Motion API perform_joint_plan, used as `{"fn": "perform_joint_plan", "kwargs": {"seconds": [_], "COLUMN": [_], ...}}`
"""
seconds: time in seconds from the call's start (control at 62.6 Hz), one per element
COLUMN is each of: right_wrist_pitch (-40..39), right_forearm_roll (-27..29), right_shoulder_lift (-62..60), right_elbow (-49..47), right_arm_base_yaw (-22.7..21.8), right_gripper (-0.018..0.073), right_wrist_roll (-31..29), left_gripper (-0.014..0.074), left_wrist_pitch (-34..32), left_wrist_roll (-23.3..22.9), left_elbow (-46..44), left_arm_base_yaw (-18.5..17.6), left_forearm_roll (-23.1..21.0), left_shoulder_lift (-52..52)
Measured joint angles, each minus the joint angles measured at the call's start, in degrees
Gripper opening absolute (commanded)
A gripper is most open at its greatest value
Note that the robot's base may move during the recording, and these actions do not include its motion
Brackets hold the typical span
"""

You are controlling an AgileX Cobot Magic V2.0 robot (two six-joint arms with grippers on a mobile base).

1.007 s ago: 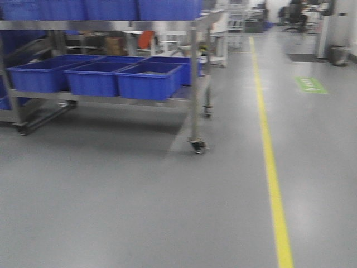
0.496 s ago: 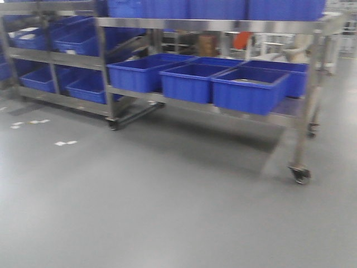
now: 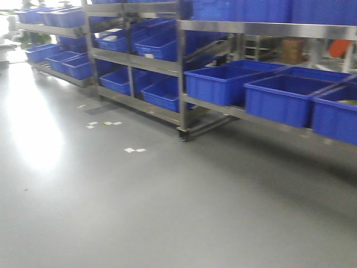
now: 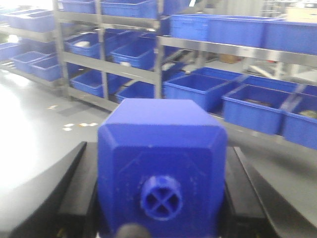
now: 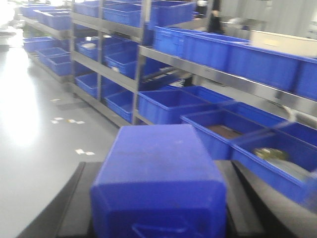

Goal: Pick and sort blue part to right shelf
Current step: 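Turn the base toward the shelf of blue bins and approach it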

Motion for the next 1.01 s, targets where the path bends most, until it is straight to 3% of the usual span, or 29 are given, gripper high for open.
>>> {"fn": "perform_joint_plan", "kwargs": {"seconds": [1.007], "right_wrist_pitch": [0.0], "right_forearm_roll": [0.0], "right_shoulder_lift": [0.0], "right_elbow": [0.0], "right_arm_base_yaw": [0.0], "right_gripper": [0.0407], "right_wrist_roll": [0.0], "left_gripper": [0.0387], "left_wrist_pitch": [0.0], "left_wrist_roll": [0.0], "left_elbow": [0.0], "left_arm_base_yaw": [0.0], "left_forearm_roll": [0.0], "left_shoulder_lift": [0.0]}}
